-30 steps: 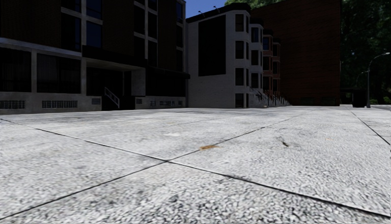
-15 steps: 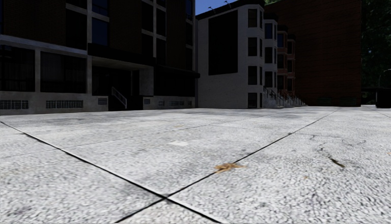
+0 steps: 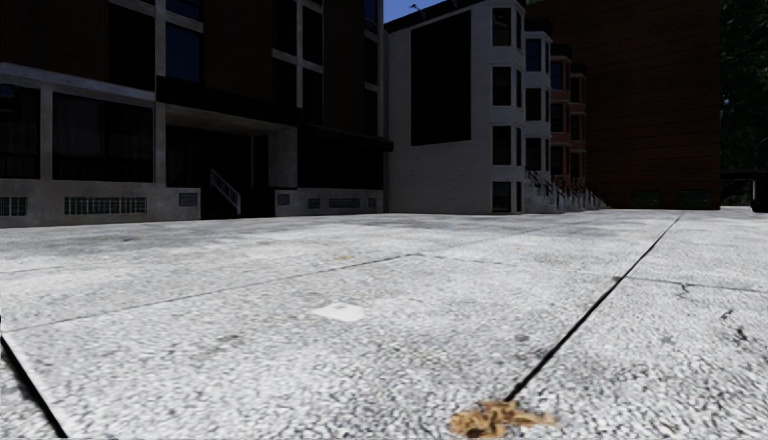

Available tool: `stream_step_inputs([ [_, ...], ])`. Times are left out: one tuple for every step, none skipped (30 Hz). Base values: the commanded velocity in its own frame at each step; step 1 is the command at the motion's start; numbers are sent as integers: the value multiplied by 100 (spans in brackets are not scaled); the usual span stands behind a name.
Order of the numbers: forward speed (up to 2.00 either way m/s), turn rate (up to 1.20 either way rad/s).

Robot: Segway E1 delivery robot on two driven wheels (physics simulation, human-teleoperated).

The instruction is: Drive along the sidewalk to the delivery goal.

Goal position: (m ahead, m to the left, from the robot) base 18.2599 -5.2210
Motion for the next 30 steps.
stream_step_inputs([
  [200,0],
  [200,0],
  [200,0],
  [200,0],
  [200,0],
  [200,0],
  [200,0],
  [200,0],
  [200,0],
  [200,0],
  [200,0],
  [200,0],
  [200,0],
  [200,0],
  [200,0],
  [200,0],
  [200,-10],
  [200,-17],
  [200,-19],
  [200,-19],
  [200,-19],
  [200,-20],
  [200,-20],
  [200,-20],
  [200,-20],
  [200,-20],
  [200,-20],
  [200,-20],
  [200,-20],
  [200,-20],
])
